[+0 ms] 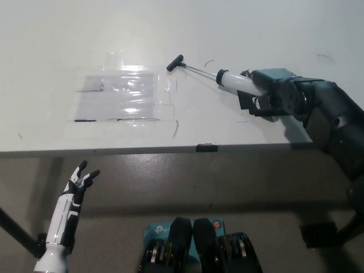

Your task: The robot uses right hand to pick up a small white air pumper and uses its left hand to compress it, and then puts it on the desk

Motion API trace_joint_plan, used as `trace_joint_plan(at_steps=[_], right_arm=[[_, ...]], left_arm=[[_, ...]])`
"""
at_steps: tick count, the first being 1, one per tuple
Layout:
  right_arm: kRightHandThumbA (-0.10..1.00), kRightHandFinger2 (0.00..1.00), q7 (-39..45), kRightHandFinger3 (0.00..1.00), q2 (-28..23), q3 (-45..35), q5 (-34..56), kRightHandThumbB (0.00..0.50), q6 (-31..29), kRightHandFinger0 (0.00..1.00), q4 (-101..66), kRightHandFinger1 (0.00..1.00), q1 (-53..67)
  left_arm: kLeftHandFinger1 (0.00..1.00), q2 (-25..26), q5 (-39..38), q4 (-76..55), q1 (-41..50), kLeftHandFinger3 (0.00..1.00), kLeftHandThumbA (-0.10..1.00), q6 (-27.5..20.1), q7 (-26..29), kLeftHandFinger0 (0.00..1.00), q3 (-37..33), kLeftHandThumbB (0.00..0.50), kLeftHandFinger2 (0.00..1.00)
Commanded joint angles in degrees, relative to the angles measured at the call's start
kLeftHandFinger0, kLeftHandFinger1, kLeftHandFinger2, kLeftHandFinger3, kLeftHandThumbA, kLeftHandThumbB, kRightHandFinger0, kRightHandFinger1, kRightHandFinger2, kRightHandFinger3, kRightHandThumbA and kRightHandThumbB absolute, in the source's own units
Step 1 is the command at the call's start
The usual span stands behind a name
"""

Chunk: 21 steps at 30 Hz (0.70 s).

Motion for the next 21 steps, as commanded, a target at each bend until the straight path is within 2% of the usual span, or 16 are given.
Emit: trace_joint_plan(at_steps=[1,5,9,13,16,20,21], right_arm=[[-0.10,0.95,-3.85,0.94,-2.28,-1.22,0.03,0.132,-2.48,0.12,-0.02,0.64,-1.60],[-0.10,0.95,-4.14,1.00,-2.56,-2.10,0.22,0.123,-2.31,0.14,-0.44,0.66,-1.82],[-0.10,0.94,-4.57,1.00,-2.80,-2.63,0.40,0.126,-2.76,0.15,-0.98,0.66,-1.75],[-0.10,0.90,-6.34,0.96,-3.54,-3.87,1.07,0.137,-5.16,0.13,-2.32,0.62,-0.79],[-0.10,0.87,-6.40,0.92,-4.38,-5.53,1.82,0.120,-6.40,0.10,-4.83,0.58,-0.14],[-0.10,0.85,-2.44,0.96,-6.68,-8.49,2.86,0.092,-4.19,0.06,-16.36,0.53,3.32],[-0.10,0.84,-1.23,0.91,-7.44,-9.15,2.97,0.090,-3.44,0.06,-20.46,0.52,4.74]], left_arm=[[0.92,1.09,-0.93,-0.93,-1.27,1.00,1.00,-1.88,-0.70,1.00,-0.14,0.000,0.85],[0.93,1.10,-1.40,-0.91,-1.18,1.00,1.00,-1.33,-1.09,1.00,-0.10,0.019,0.84],[0.92,1.12,-1.12,-0.80,-1.17,1.00,1.00,-1.65,-1.08,1.00,-0.08,0.004,0.84],[0.92,1.03,-1.22,-0.50,-1.07,1.00,1.00,-1.96,-1.16,1.00,-0.10,0.000,0.83],[0.91,0.98,-1.13,-0.45,-1.36,1.00,1.00,-2.16,-1.05,1.00,-0.01,0.000,0.83],[0.91,1.08,-0.95,-0.91,-1.25,1.00,1.00,-1.37,-1.08,1.00,0.10,0.000,0.84],[0.91,1.10,-1.40,-1.06,-1.20,1.00,1.00,-1.10,-1.29,1.00,0.15,0.000,0.84]])
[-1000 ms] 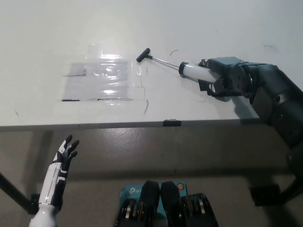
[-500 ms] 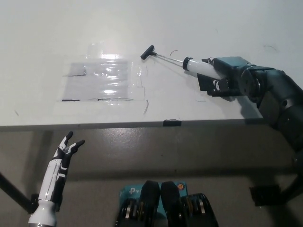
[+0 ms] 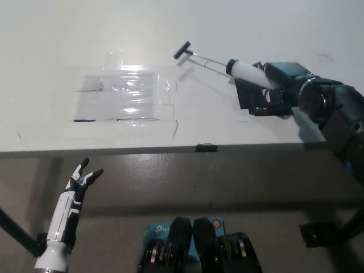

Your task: The robot uses right hand to pick up a small white air pumper and uses its left hand to compress it, and then puts it on the desk

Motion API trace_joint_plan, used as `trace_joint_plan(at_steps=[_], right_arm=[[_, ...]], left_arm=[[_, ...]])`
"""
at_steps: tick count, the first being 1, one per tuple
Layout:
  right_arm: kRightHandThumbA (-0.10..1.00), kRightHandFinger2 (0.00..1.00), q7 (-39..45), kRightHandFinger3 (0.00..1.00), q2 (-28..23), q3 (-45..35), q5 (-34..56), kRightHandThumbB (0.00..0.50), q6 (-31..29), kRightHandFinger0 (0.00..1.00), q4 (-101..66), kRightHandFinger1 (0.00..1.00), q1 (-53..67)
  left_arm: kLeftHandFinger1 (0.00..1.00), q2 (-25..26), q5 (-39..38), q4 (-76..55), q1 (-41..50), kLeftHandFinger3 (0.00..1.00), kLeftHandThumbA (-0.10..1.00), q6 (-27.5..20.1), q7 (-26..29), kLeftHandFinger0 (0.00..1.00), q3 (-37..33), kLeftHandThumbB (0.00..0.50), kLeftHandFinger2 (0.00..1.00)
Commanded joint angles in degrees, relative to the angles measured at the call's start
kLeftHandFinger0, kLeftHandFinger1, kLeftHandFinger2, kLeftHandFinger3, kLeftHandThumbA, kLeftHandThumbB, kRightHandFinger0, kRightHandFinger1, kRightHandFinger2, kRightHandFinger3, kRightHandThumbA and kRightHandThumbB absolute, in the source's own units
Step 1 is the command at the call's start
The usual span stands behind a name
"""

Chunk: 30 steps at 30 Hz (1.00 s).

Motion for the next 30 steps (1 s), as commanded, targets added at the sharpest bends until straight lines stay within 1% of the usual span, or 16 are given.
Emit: trace_joint_plan(at_steps=[1,4,5,6,7,10,12,13,15,18,19,20,22,24,27,30], right_arm=[[-0.10,0.82,2.15,0.87,-3.49,-2.87,2.08,0.091,0.42,0.05,-11.64,0.50,0.81],[-0.10,0.77,5.57,0.73,-5.00,-4.20,2.34,0.091,4.00,0.02,-21.86,0.46,4.53],[-0.10,0.67,6.52,0.57,-5.59,-4.58,2.33,0.092,4.81,0.00,-25.68,0.38,5.99],[-0.10,0.64,7.24,0.51,-5.96,-4.96,2.35,0.097,5.72,0.00,-28.42,0.36,7.04],[-0.10,0.63,8.44,0.50,-6.59,-5.42,2.47,0.090,6.73,0.00,-31.96,0.35,8.41],[-0.10,0.63,9.83,0.51,-7.51,-6.38,3.30,0.089,6.42,0.00,-38.21,0.34,11.58],[-0.10,0.65,11.74,0.52,-9.12,-7.27,3.90,0.085,7.36,0.00,-45.88,0.34,14.94],[-0.10,0.66,11.96,0.53,-9.64,-7.87,4.45,0.095,7.06,0.00,-48.61,0.34,16.40],[-0.10,0.67,14.06,0.64,-10.63,-8.61,4.95,0.102,9.43,0.00,-55.84,0.36,19.60],[-0.10,0.64,15.76,0.46,-11.37,-9.33,6.13,0.126,10.47,0.02,-62.43,0.37,22.50],[-0.10,0.64,16.61,0.45,-11.78,-9.32,5.81,0.123,11.23,0.02,-65.82,0.37,23.86],[-0.10,0.66,16.29,0.46,-11.98,-9.46,6.21,0.128,10.21,0.02,-67.16,0.37,24.78],[-0.10,0.74,17.07,0.59,-12.35,-9.92,6.38,0.133,10.84,0.06,-70.46,0.44,26.23],[-0.10,0.76,18.31,0.69,-12.64,-10.46,6.52,0.125,12.76,0.10,-74.72,0.47,28.10],[-0.10,0.75,17.91,0.72,-12.64,-11.30,7.47,0.129,11.66,0.10,-76.70,0.46,30.06],[-0.10,0.75,19.09,0.72,-12.14,-11.63,7.04,0.128,13.95,0.08,-80.76,0.44,33.39]], left_arm=[[0.91,0.98,-1.05,-1.48,-0.54,1.00,1.00,-0.92,-0.40,1.00,0.16,0.000,0.84],[0.91,0.88,-1.08,-1.89,0.15,1.00,1.00,-0.68,-0.37,1.00,0.17,0.009,0.84],[0.91,0.94,-0.81,-1.86,0.39,1.00,1.00,-1.10,-0.24,1.00,0.18,0.002,0.84],[0.91,0.85,-1.05,-2.29,0.60,1.00,1.00,-0.68,-0.31,1.00,0.21,0.001,0.84],[0.91,0.79,-1.04,-2.71,0.69,1.00,1.00,-0.48,-0.30,1.00,0.19,0.000,0.84],[0.91,0.70,-1.23,-3.94,1.56,1.00,1.00,-0.70,-0.18,1.00,0.35,0.000,0.87],[1.00,0.21,-2.95,-5.58,1.62,1.00,1.00,-0.14,-0.55,1.00,0.44,0.000,0.97],[1.00,0.05,-4.13,-6.66,1.58,1.00,1.00,0.86,-0.93,1.00,0.47,0.025,1.00],[1.00,-0.33,-6.05,-8.89,1.36,1.00,1.00,2.06,-0.92,1.00,0.95,0.035,1.00],[1.00,-0.07,-6.86,-11.35,0.94,1.00,1.00,3.60,-0.90,1.00,1.38,0.059,1.00],[1.00,-0.07,-6.22,-12.54,0.58,1.00,1.00,4.13,-0.15,1.00,1.88,0.069,1.00],[1.00,-0.02,-6.11,-13.24,0.25,1.00,1.00,4.72,0.16,1.00,2.19,0.067,1.00],[1.00,0.39,-6.78,-13.75,-1.11,1.00,1.00,5.54,0.23,1.00,2.83,0.067,1.00],[1.00,0.36,-7.97,-14.92,-1.99,1.00,1.00,7.36,0.58,1.00,3.67,0.081,1.00],[1.00,-0.22,-8.89,-16.88,-2.77,1.00,1.00,9.02,1.31,1.00,4.32,0.071,1.00],[1.00,-0.60,-10.90,-19.31,-2.14,1.00,1.00,9.93,0.55,1.00,4.28,0.074,1.00]])
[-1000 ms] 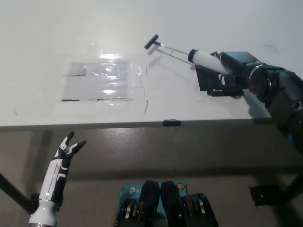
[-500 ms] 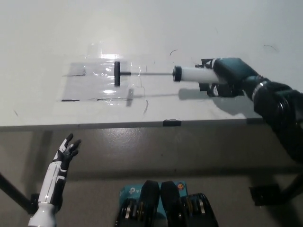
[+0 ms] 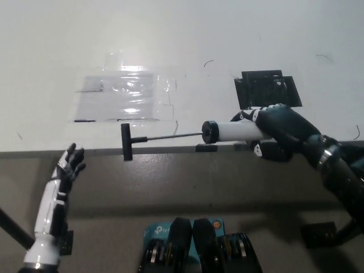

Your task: The robot uses right hand to pick up a small white air pumper and uses its left hand to compress it, and then puts it on the desk

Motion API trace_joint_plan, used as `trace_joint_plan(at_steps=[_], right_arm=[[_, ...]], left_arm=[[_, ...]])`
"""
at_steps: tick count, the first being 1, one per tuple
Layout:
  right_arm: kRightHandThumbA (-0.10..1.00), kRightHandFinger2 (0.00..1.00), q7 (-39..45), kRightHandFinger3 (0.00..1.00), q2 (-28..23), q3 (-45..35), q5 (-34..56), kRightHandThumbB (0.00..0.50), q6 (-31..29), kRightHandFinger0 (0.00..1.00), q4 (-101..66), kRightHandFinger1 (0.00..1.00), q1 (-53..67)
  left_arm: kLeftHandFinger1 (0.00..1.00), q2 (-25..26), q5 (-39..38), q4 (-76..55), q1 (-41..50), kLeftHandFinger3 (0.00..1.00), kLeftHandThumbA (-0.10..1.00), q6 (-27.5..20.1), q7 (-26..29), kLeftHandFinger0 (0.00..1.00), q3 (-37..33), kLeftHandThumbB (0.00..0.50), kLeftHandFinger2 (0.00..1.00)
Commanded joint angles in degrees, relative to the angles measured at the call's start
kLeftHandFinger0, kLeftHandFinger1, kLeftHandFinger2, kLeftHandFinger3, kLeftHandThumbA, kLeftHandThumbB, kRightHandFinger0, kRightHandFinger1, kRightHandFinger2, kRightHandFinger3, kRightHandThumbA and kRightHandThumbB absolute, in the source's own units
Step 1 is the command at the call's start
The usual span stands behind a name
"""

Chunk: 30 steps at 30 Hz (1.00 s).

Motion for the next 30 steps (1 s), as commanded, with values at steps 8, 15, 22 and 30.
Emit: trace_joint_plan(at_steps=[8,15,22,30], right_arm=[[-0.10,0.79,7.74,0.77,-2.48,-4.16,3.52,0.140,5.93,0.11,-14.77,0.49,2.98],[-0.10,0.81,7.52,0.77,-1.50,-4.21,2.50,0.145,5.81,0.12,-15.04,0.51,3.49],[-0.10,0.81,7.18,0.82,-0.48,-4.20,-0.28,0.145,7.96,0.12,-15.22,0.50,3.82],[-0.10,0.81,7.41,0.80,0.58,-3.67,-2.97,0.140,9.67,0.11,-14.49,0.49,2.40]], left_arm=[[1.00,-2.19,-7.93,-15.82,-3.31,1.00,1.00,9.80,0.03,1.00,0.37,0.095,1.00],[1.00,-4.50,-7.90,-23.34,-0.95,1.00,1.00,12.54,-0.51,1.00,-2.71,0.160,1.00],[1.00,-7.02,-5.44,-31.04,3.81,1.00,1.00,12.53,-0.72,1.00,-7.60,0.211,1.00],[1.00,-6.96,-2.44,-27.95,2.63,1.00,1.00,10.55,-0.43,1.00,-8.68,0.189,1.00]])
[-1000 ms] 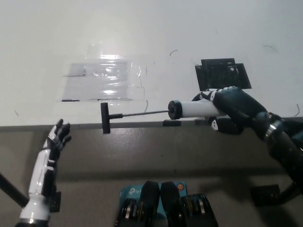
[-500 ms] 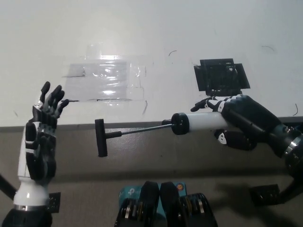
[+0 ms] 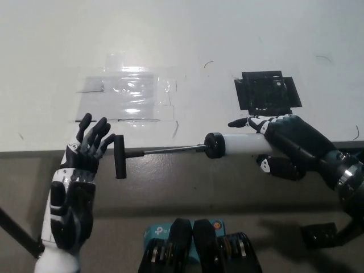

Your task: The robot uses right hand to pick up a small white air pumper and uses its left hand to compress it, and then puts it on the desk

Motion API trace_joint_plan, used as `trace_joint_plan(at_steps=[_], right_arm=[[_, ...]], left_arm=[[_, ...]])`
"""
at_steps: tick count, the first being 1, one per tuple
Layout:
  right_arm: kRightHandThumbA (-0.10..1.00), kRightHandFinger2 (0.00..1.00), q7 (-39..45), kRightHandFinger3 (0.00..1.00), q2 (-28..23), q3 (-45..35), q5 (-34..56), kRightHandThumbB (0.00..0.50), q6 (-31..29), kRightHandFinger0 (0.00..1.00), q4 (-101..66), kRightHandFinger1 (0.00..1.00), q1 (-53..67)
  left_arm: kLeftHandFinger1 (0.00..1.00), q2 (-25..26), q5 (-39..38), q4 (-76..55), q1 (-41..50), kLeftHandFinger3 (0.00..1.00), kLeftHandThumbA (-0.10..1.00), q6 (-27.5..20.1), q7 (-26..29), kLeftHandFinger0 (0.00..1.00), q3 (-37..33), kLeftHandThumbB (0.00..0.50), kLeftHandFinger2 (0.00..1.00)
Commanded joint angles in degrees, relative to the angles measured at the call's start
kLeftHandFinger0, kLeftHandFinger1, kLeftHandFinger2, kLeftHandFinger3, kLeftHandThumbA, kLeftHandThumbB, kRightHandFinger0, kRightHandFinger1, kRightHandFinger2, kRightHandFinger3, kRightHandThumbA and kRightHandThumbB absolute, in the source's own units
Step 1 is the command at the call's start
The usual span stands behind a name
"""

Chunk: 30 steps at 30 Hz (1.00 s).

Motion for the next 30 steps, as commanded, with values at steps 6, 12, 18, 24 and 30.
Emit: trace_joint_plan(at_steps=[6,12,18,24,30], right_arm=[[-0.10,0.82,-0.23,0.79,0.77,-1.18,-1.79,0.141,0.72,0.11,-0.54,0.51,-1.95],[-0.10,0.82,-0.14,0.83,0.99,-1.03,-1.74,0.143,0.24,0.12,-0.46,0.53,-1.83],[-0.10,0.84,-0.20,0.85,0.77,-1.13,-1.37,0.136,-0.27,0.13,-0.43,0.55,-1.40],[-0.10,0.84,0.26,0.87,0.75,-0.87,-1.87,0.127,0.18,0.12,-0.11,0.55,-1.60],[-0.10,0.82,0.32,0.87,0.92,-0.51,-2.71,0.127,0.18,0.10,0.21,0.53,-1.62]], left_arm=[[1.00,-0.94,4.75,5.89,-5.21,1.00,1.00,-3.01,0.99,1.00,-0.09,0.155,1.00],[1.00,-1.11,8.62,10.06,-8.70,1.00,1.00,-1.40,2.40,1.00,0.71,0.210,1.00],[1.00,-1.47,7.95,12.66,-11.24,1.00,1.00,-1.03,2.69,1.00,1.58,0.206,1.00],[1.00,-2.43,9.11,11.05,-12.45,1.00,1.00,0.62,3.12,1.00,1.35,0.220,1.00],[1.00,-3.35,9.23,7.43,-11.32,1.00,1.00,2.59,2.44,1.00,0.68,0.221,1.00]])
